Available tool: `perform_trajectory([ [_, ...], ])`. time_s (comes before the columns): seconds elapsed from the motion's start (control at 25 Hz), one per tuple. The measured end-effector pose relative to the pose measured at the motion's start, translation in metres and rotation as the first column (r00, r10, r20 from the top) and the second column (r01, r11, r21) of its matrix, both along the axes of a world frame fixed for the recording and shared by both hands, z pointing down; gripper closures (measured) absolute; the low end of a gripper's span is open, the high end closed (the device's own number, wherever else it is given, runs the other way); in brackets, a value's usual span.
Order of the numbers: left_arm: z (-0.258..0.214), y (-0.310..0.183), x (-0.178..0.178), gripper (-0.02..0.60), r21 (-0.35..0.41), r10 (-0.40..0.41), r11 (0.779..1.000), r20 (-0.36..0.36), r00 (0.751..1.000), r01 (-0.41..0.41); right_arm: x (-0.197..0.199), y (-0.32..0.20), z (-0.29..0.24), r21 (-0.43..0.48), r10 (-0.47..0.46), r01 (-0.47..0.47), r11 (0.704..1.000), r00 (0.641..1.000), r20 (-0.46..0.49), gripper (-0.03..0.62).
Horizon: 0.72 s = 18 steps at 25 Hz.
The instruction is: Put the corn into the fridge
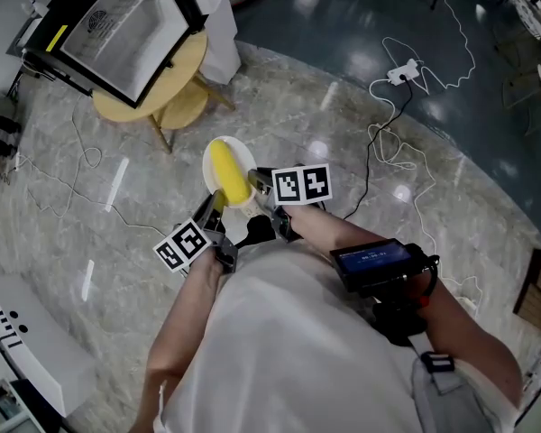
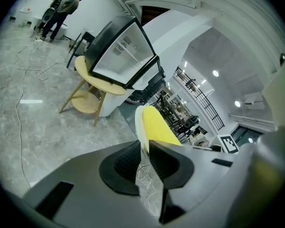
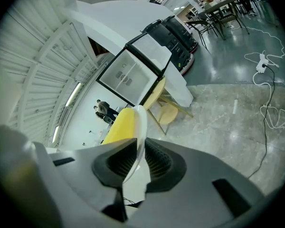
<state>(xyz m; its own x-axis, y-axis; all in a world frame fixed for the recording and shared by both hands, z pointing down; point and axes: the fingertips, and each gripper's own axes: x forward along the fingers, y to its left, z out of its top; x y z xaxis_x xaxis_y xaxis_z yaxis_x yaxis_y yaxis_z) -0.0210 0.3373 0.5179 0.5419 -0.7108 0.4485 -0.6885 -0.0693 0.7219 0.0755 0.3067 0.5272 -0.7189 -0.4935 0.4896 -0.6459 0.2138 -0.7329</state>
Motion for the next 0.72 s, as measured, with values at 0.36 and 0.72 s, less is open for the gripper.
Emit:
perform_trajectory([
  [0.36, 0.001, 0.0026, -0.0038, 0.52, 0.006, -0.016, 1.0, 0.005, 1.0, 0.016, -0.0042, 0.0022, 0.0014, -0.005, -0.014, 0.015, 1.0, 1.0, 0.009, 0.542],
  [0.72, 0.0063, 0.0074, -0.0025, 0.52, 0.003, -0.019, 1.0, 0.008, 1.0, 0.018, -0.0034, 0.0062, 0.0079, -0.014, -0.022, 0.022, 1.0, 1.0, 0.009, 0.542],
])
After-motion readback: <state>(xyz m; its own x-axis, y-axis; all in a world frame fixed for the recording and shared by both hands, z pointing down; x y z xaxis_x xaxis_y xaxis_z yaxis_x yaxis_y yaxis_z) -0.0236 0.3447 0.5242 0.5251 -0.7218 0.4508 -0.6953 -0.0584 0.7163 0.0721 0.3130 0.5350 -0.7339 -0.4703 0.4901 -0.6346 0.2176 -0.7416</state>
